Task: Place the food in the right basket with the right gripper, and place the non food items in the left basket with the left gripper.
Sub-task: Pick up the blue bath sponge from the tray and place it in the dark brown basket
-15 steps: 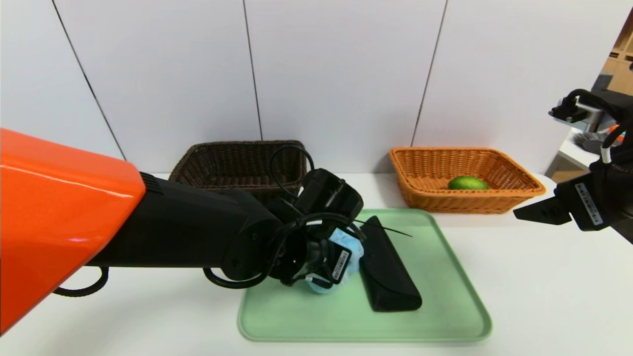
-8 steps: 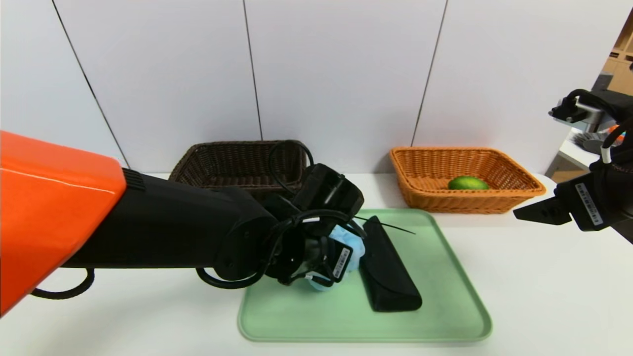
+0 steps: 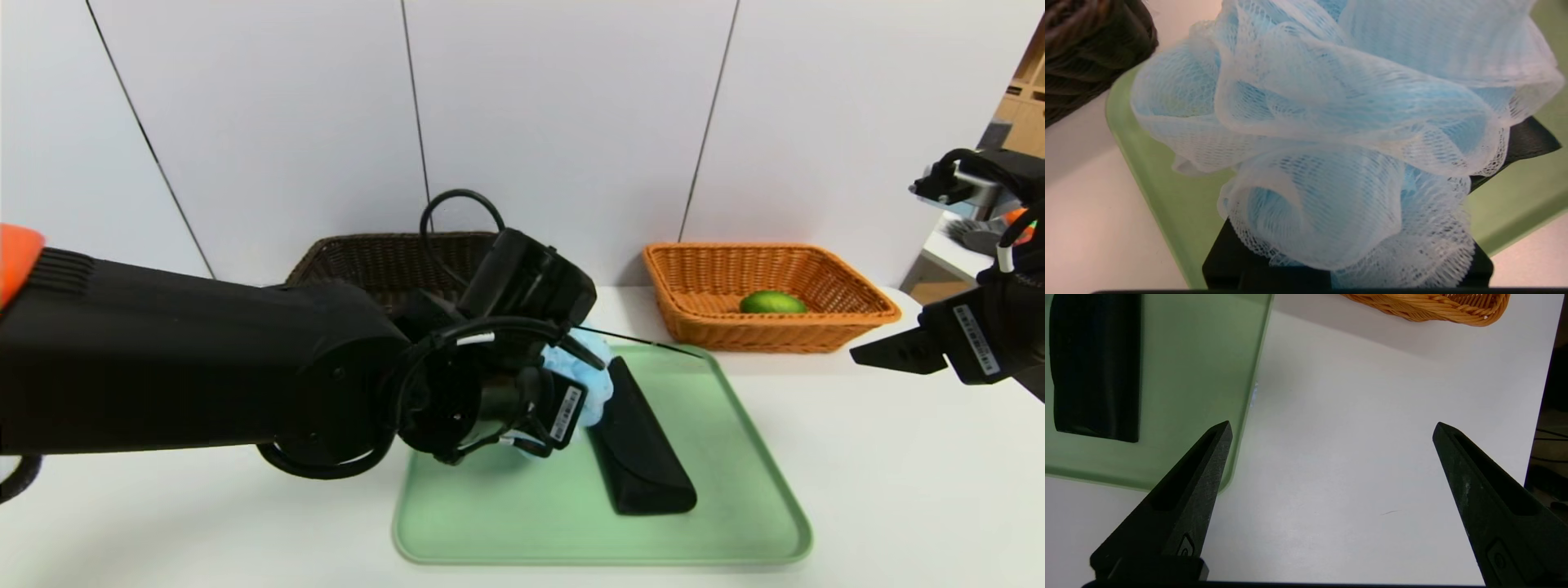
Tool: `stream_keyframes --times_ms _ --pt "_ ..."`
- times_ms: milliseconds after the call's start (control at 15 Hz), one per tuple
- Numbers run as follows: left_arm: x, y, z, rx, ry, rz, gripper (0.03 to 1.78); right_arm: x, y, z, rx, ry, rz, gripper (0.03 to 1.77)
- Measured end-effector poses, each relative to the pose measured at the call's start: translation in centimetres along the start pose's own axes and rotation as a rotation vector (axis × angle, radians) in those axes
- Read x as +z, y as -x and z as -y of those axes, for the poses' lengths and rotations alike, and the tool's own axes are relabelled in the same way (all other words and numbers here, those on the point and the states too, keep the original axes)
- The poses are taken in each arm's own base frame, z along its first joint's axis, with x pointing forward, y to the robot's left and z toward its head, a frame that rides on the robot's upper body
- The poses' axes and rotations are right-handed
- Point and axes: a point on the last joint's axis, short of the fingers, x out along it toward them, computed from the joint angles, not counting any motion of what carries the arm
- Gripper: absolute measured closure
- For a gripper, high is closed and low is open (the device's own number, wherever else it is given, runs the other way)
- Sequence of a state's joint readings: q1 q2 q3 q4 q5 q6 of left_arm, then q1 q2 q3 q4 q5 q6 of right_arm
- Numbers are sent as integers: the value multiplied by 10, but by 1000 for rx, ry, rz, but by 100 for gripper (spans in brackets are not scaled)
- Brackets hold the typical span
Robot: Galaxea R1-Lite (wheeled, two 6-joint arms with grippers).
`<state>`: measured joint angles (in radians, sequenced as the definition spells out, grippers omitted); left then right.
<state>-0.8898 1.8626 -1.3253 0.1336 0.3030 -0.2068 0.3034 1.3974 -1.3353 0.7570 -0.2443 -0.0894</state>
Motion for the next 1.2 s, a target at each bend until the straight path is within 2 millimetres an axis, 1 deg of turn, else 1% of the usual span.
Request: stream_keyframes --times_ms 133,267,533,667,733,867,1000,1200 --pt "14 18 -8 21 22 67 111 0 1 0 0 0 1 11" --pt "38 36 -30 69 61 156 112 -1 2 0 -1 -1 6 11" --pt "80 65 -98 225 130 288 113 -2 4 1 1 -3 12 11" --pt "95 71 -129 302 173 336 113 -2 6 1 0 -4 16 11" --pt "99 70 -143 339 193 346 113 -2 6 1 0 -5 17 11" --pt "100 55 -172 413 226 327 113 -2 6 1 0 -5 17 11" --pt "94 34 -194 465 251 281 113 -2 7 1 0 -5 22 11" --pt "80 5 -220 520 273 205 113 -1 7 2 0 -7 25 11"
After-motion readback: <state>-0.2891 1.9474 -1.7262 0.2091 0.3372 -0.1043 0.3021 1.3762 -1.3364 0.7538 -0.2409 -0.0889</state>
